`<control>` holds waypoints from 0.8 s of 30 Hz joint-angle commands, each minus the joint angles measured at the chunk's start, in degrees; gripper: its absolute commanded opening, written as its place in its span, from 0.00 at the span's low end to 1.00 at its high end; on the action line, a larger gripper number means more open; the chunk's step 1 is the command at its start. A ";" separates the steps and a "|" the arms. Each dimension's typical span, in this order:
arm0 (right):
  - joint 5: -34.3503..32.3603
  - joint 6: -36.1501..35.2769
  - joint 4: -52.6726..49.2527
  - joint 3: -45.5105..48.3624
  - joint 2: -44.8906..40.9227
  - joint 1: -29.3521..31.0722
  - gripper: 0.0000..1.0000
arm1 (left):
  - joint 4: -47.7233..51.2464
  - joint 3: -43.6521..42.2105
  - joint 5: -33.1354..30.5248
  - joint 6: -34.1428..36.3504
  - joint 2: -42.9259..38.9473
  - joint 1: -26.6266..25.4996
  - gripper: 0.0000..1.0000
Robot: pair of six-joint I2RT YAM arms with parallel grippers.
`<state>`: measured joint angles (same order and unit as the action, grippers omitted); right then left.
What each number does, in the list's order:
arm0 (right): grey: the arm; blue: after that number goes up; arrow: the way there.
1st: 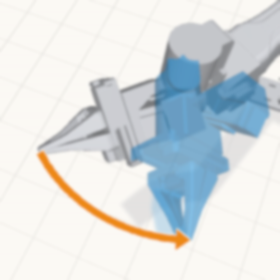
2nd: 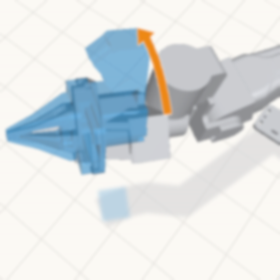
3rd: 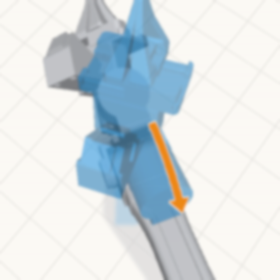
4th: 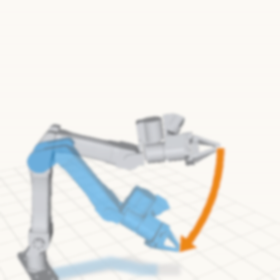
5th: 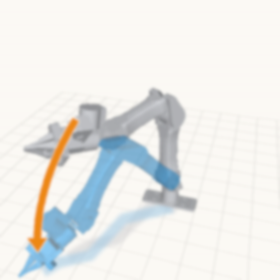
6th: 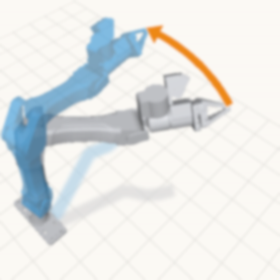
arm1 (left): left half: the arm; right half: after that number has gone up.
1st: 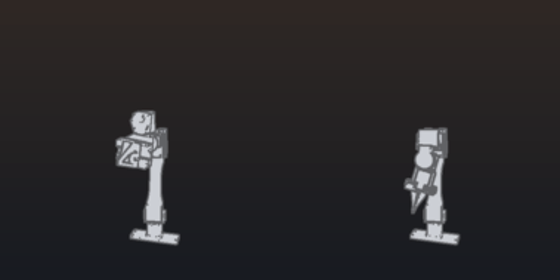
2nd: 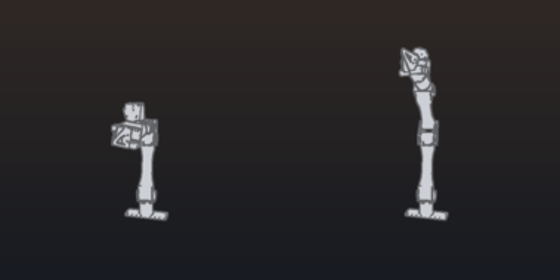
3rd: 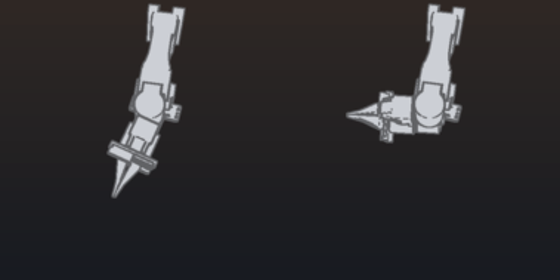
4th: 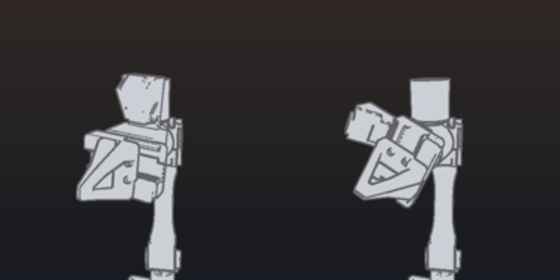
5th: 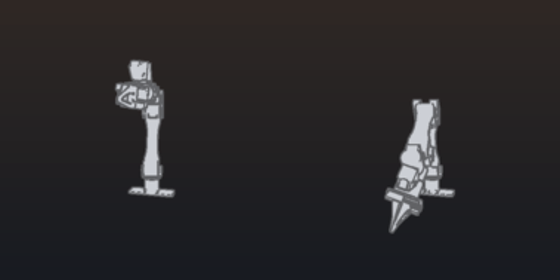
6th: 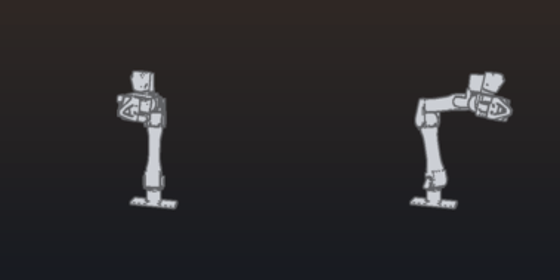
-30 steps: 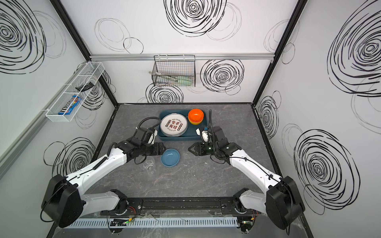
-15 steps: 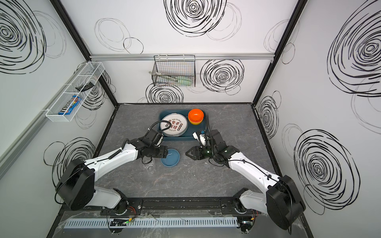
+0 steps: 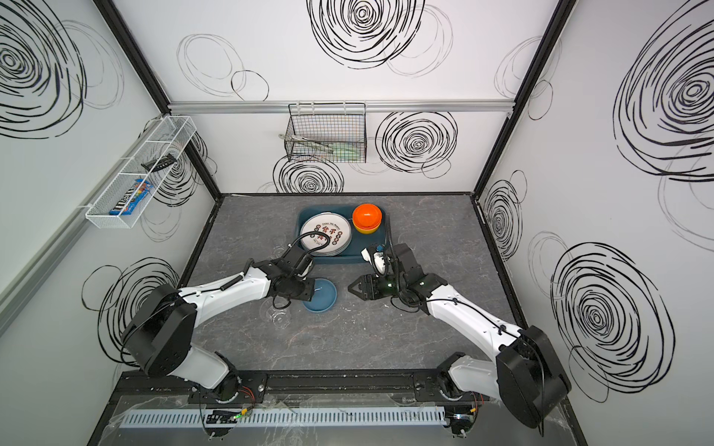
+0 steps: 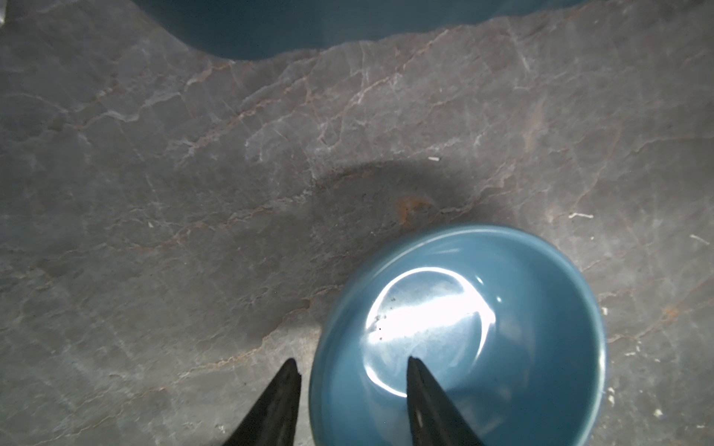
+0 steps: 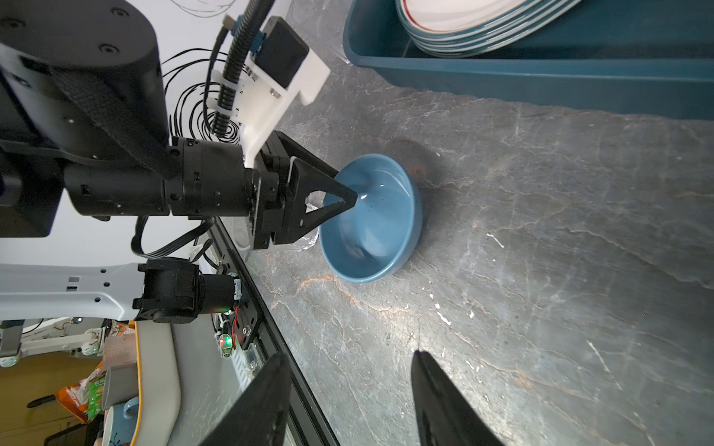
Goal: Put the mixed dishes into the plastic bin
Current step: 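Pinch the blue bowl's rim with the right gripper while the left braces it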
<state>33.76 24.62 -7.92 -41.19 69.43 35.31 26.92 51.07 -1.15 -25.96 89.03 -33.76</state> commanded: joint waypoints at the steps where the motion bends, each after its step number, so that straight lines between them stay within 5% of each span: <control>1: -0.69 0.17 1.07 0.75 0.20 0.22 0.55 | -0.70 0.65 -0.71 -0.21 1.18 -0.49 0.45; 17: -3.20 0.73 -0.51 1.05 -0.69 -0.76 0.54 | 0.46 2.23 1.45 -0.62 -0.08 -0.94 0.00; 24: -4.98 2.16 -2.45 -1.01 -0.33 -1.53 0.55 | 3.19 5.01 1.68 -0.68 -4.57 -1.22 0.00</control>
<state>30.02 25.78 -8.84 -40.34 69.43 34.11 29.17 53.12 -0.01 -26.35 87.42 -34.57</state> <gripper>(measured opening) 0.549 0.098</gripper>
